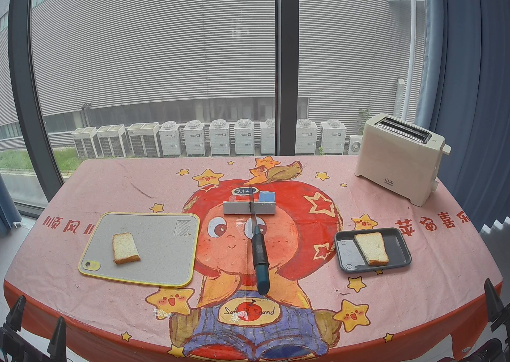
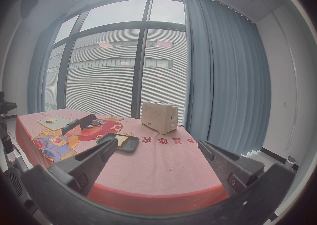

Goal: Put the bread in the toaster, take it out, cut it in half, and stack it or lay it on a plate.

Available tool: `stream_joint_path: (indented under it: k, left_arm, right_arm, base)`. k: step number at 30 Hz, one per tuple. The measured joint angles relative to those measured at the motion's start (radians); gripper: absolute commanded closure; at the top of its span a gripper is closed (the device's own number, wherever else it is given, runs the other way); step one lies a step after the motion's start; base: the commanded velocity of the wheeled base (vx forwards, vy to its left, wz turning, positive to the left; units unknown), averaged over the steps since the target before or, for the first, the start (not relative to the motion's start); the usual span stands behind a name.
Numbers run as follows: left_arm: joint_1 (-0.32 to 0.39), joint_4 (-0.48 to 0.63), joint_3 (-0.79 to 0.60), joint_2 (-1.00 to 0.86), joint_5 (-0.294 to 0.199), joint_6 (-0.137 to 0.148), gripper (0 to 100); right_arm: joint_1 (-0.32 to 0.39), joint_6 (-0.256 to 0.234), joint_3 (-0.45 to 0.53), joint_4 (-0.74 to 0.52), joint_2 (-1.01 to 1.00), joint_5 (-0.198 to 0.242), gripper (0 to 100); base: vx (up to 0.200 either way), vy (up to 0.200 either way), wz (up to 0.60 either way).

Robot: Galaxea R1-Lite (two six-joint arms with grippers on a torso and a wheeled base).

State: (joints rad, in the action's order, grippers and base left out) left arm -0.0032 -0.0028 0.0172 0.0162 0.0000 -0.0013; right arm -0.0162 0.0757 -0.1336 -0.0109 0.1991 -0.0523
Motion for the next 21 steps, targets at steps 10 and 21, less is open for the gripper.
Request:
stream_joint_path:
  k: [10,21]
  left_arm:
    - [0.0,0.0,0.0,0.0,0.0,0.0,0]
    - [0.0,0.0,0.0,0.0,0.0,0.0,0]
  right_arm:
    - [0.001,0.001,0.021,-0.094,-0.117,-0.001,0]
    - [0.009,0.005,0.06,-0.083,-0.167,0.015,0]
  base:
    - [0.0,0.0,0.0]
    - [0.0,0.0,0.0]
